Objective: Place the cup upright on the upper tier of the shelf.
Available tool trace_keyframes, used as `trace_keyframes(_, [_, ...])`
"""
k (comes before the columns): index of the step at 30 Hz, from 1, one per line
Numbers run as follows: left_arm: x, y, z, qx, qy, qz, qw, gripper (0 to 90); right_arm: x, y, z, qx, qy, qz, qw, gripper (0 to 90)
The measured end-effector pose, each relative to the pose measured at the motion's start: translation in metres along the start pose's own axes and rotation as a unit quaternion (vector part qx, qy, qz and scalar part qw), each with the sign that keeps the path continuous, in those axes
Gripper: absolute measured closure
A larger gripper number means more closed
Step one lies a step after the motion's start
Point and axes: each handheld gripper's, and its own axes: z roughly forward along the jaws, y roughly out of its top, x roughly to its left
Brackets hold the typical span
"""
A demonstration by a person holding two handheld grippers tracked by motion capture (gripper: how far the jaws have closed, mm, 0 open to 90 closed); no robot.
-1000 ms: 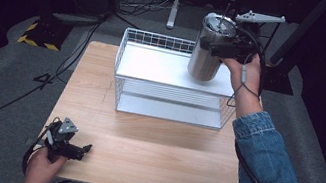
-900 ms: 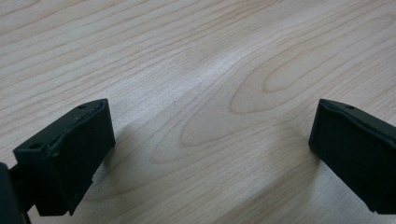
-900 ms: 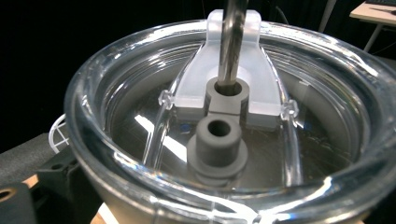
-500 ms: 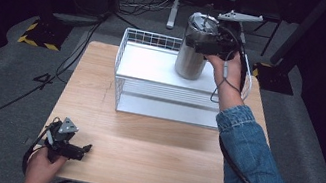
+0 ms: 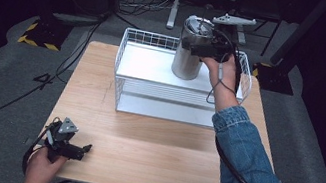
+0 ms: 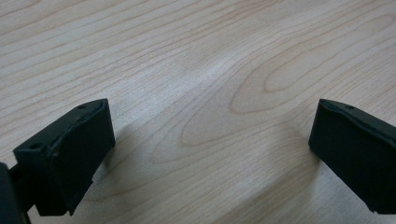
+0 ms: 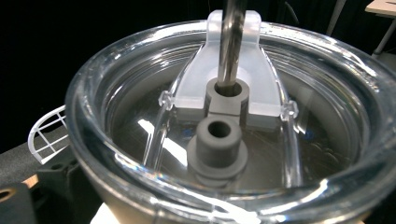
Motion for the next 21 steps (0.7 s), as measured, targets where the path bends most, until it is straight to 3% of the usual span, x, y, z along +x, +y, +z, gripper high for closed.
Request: trace_keyframes(21, [0.0000, 0.0000, 0.0000, 0.000, 0.000, 0.000, 1.0000, 0.6, 0.0002, -0.0028, 0.0053, -0.010, 0.000, -0.019, 0.9998, 0.0])
